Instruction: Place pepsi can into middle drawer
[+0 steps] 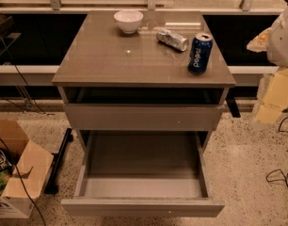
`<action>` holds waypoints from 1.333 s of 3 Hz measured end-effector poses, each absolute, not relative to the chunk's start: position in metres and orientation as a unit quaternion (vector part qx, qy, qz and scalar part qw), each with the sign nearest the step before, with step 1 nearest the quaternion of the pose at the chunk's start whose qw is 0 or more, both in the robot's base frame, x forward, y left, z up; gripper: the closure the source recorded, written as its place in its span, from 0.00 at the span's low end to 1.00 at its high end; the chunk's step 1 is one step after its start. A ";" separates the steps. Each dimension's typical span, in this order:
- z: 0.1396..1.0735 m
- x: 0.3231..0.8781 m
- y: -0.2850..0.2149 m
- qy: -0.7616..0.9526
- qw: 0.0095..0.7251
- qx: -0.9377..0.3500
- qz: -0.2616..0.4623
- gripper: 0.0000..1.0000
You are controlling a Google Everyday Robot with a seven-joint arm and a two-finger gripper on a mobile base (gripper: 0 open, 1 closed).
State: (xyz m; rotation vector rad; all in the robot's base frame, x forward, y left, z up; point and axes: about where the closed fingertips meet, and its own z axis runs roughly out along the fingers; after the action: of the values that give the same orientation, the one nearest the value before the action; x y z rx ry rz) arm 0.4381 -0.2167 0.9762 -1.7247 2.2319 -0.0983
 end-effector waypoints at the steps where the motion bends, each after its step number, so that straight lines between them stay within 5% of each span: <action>1: 0.976 0.438 -0.217 0.781 0.159 -0.603 -0.034 0.00; 4: 0.967 0.497 -0.206 0.783 0.280 -0.548 0.096 0.00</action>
Offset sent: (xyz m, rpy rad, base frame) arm 0.0283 0.0139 -0.0022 0.2004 -0.0331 -0.0019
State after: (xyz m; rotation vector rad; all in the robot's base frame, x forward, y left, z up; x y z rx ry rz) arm 0.4971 -0.2063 0.9667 -1.4684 2.0996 0.2561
